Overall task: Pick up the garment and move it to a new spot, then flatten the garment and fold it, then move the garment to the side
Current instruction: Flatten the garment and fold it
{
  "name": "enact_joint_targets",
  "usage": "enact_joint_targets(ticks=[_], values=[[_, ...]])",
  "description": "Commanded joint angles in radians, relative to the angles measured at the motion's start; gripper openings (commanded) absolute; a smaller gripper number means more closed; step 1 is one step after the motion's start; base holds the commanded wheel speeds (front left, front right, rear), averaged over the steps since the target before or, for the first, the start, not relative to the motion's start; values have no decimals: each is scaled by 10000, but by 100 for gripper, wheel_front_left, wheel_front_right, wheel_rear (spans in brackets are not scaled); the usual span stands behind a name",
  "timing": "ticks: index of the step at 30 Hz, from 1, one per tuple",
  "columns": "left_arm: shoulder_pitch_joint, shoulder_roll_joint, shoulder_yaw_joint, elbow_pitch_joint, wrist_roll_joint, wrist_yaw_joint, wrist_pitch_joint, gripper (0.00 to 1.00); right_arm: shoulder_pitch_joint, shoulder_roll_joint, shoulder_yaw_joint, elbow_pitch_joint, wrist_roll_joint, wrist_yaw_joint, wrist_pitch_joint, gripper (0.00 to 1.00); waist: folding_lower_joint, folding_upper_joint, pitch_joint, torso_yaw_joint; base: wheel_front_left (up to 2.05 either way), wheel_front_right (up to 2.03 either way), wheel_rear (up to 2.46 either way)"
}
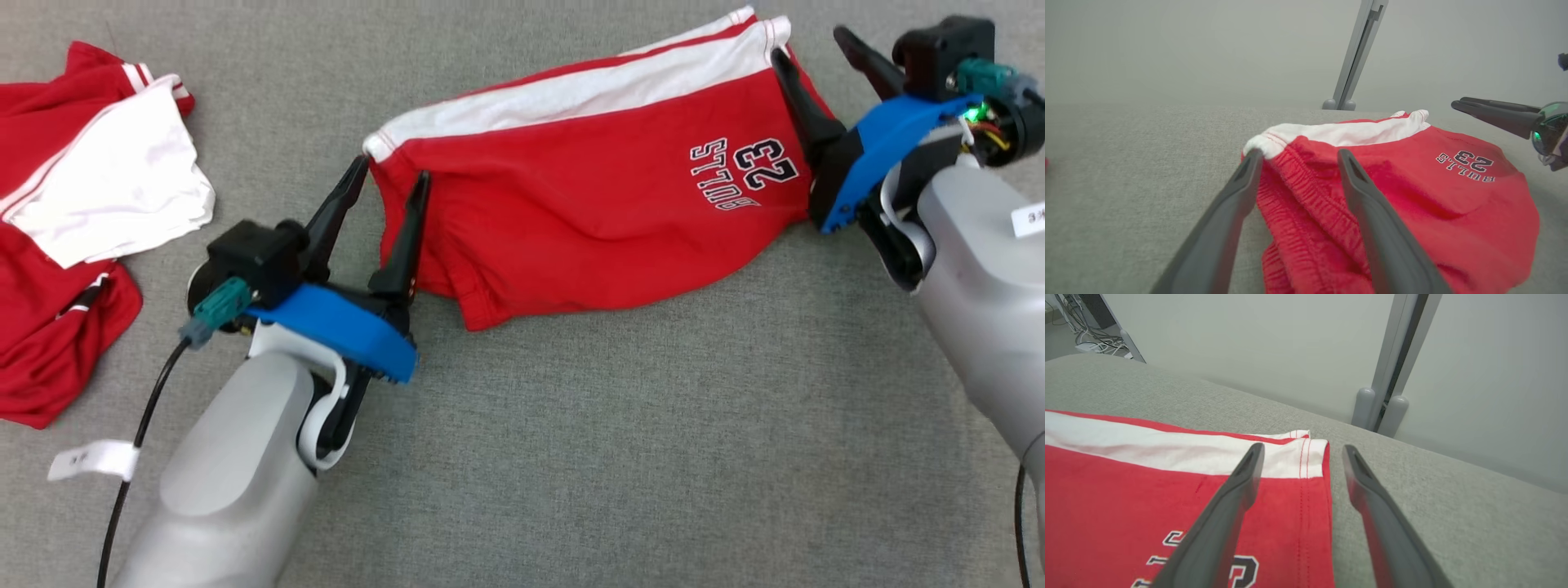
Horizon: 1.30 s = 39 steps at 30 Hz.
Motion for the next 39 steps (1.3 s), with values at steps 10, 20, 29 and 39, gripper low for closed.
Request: enact_joint_targets(ticks=[10, 20, 29, 39], values=[[2077, -288, 2943, -1880, 1831, 85, -28, 100, 1049, -312, 254, 639, 541, 2, 15, 100, 0, 0, -600, 348, 0, 0, 0], [3745, -1519, 5985, -3950, 3879, 143, -26, 100, 1506, -269, 565, 1052, 943, 2, 612, 100, 0, 0, -784, 602, 0, 0, 0], [4210, -1739, 6649, -4133, 4551, 92, -28, 100, 1915, -119, 884, 942, 1313, 3, 1421, 0, 0, 0, -834, 733, 0, 0, 0], [4459, -1747, 6324, -4214, 4651, 97, -26, 100, 2083, -179, 576, 626, 1993, 2, 436, 0, 0, 0, -1247, 354, 0, 0, 0]])
